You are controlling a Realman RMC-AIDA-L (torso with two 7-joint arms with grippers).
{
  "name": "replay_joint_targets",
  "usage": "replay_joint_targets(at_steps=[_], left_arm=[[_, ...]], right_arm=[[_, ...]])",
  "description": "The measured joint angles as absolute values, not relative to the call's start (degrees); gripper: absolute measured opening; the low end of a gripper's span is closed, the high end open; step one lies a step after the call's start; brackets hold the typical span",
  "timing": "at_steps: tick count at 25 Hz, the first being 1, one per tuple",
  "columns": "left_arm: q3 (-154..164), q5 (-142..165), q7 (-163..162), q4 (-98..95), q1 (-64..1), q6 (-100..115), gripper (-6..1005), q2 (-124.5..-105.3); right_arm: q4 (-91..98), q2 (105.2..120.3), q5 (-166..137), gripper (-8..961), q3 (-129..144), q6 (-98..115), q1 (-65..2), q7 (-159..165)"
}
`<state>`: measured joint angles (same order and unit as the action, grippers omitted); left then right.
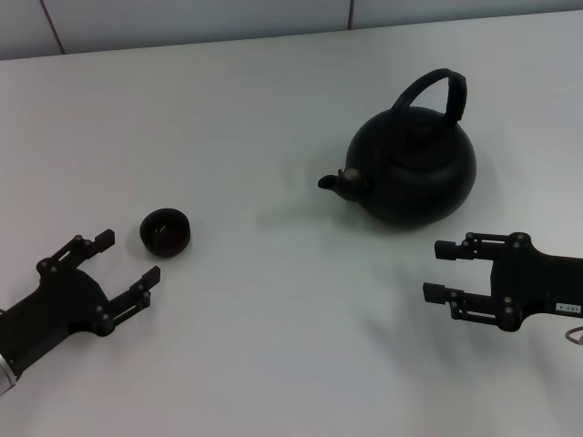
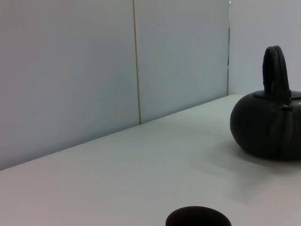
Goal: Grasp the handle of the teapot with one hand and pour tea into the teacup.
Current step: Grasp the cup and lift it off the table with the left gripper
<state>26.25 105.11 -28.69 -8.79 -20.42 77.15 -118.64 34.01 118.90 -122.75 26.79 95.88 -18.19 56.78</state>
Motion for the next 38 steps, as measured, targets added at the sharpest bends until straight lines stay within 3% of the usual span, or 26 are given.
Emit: replay_joint_targets(at_steps=[17,38], left_arm=[[26.27,104.81,-26.97,-4.56,-27.09,69.08,752,-118.92],[25.87,104.67,-27.23,-3.69,-29.12,65.85,732,-119.09]], right_arm=[[34.14,118.90,-122.46,607,26.41,95.79,-18.19,56.78],[34.21,118.91,-122.33,606,26.32,95.80,-18.89,56.82]])
